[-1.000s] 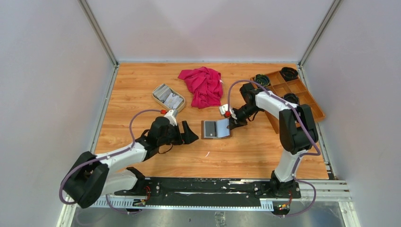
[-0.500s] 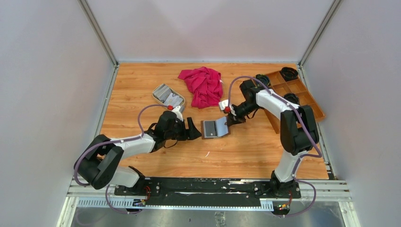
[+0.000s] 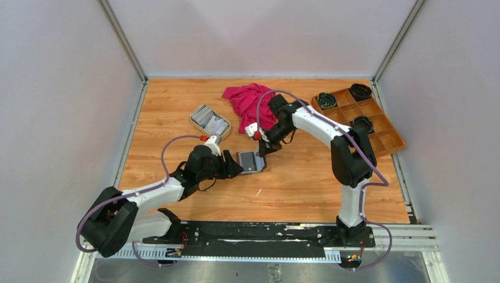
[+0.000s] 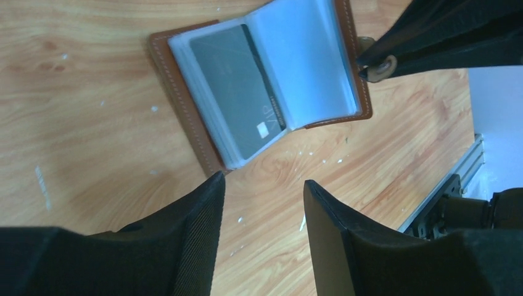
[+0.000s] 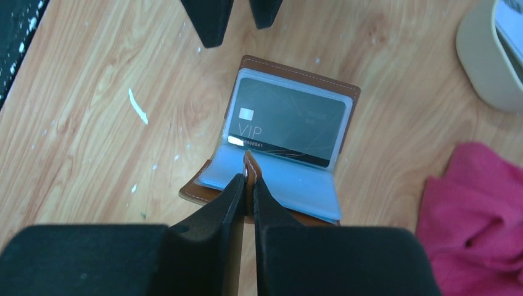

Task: Put the credit cards into the card holder
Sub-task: Close the card holder at the center of the board.

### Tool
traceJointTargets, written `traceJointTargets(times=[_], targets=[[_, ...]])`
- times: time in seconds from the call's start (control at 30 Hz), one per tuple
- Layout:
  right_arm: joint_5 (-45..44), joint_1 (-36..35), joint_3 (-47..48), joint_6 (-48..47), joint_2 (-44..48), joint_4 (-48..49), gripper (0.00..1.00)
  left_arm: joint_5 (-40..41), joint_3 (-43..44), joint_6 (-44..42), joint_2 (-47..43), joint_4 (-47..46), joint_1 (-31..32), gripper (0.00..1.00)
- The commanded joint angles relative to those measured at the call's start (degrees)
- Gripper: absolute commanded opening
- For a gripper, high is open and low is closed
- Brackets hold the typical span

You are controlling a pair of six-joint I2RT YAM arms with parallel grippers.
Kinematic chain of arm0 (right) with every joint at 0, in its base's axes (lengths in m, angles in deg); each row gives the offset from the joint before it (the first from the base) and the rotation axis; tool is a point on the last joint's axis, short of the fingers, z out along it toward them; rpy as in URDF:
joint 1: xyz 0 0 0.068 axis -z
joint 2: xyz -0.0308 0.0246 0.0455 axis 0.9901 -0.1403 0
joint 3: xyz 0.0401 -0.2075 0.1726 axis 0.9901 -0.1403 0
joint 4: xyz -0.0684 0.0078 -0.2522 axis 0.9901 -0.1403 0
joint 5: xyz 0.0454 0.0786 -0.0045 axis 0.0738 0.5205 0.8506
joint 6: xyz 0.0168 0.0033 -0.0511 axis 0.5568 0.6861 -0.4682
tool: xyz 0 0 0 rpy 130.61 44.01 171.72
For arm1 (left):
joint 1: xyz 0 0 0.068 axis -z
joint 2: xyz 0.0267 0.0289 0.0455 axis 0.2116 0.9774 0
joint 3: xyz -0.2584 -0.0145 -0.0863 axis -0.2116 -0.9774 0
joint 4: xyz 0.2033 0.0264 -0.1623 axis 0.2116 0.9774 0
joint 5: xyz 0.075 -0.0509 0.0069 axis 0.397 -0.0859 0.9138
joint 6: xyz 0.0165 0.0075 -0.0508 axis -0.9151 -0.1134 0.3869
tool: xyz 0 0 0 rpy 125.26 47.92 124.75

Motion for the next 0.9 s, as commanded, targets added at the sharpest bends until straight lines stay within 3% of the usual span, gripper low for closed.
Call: traceJointTargets(times=[0.0, 0.27, 0.43, 0.6, 0.87], targets=[[0.2, -5.1, 6.2, 6.7, -6.0, -2.4, 0.12, 4.0, -4.8, 1.3, -6.2, -0.1, -0.1, 0.52], [1.2, -10.6, 16.4, 15.9, -12.9, -2.3, 0.13, 15.9, -6.7, 0.4, -18.4, 15.6, -0.1, 0.50], [0.3, -11.0, 16.5, 16.5, -12.1, -2.3, 0.12, 23.0, -3.2, -2.8, -19.5, 23.0, -0.4, 0.61], [-1.1, -9.8, 12.5, 14.9, -9.1, -2.3, 0.12, 20.8, -1.7, -4.2, -15.6, 19.7, -2.9, 0.64], [-1.3, -8.4, 7.1, 13.4, -5.8, -2.3, 0.11, 12.5, 1.3, -6.6, -3.8, 13.1, -4.2, 0.53]])
